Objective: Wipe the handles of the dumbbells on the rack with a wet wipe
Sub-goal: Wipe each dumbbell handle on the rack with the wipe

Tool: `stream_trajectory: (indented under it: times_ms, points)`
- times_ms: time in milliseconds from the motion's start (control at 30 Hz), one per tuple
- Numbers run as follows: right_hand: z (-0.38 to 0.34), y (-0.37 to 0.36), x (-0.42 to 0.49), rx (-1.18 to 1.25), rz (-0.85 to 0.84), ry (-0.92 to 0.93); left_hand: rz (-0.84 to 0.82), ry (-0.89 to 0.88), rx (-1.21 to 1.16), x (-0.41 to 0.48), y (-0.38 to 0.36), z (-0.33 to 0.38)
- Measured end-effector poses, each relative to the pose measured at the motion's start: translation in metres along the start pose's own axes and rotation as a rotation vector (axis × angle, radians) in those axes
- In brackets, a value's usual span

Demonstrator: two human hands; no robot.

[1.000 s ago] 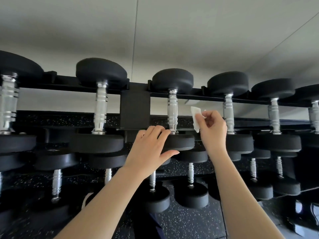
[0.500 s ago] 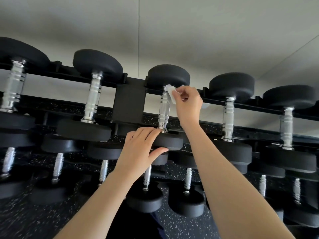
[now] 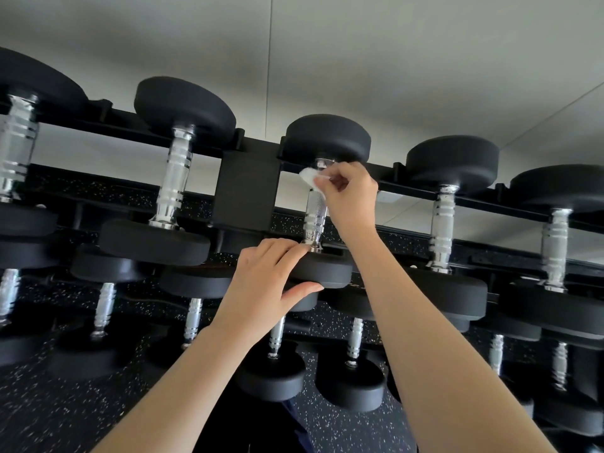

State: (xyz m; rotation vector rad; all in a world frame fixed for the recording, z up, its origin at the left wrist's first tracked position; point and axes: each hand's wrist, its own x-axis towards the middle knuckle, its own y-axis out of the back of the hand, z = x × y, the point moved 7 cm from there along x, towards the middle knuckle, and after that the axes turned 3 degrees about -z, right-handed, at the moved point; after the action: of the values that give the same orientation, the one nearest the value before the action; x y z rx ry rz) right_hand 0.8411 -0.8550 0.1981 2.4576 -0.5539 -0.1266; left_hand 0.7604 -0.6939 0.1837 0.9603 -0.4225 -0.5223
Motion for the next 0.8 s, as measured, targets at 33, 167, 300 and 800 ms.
stream_trajectory:
  times_ms: [33, 167, 300, 800]
  points:
    - [0.000, -0.001, -0.005, -0.007, -0.024, 0.002, 0.003, -0.002, -0.002, 0.000, 0.000, 0.000]
    - [0.006, -0.004, -0.029, -0.080, -0.172, 0.012, 0.016, -0.002, -0.002, 0.000, 0.000, -0.001]
    - [0.014, -0.003, -0.051, -0.088, -0.314, -0.026, 0.034, -0.002, -0.013, 0.000, 0.000, -0.001]
    - [0.034, 0.012, -0.056, 0.060, -0.128, -0.274, 0.013, 0.012, -0.038, 0.000, 0.000, -0.002]
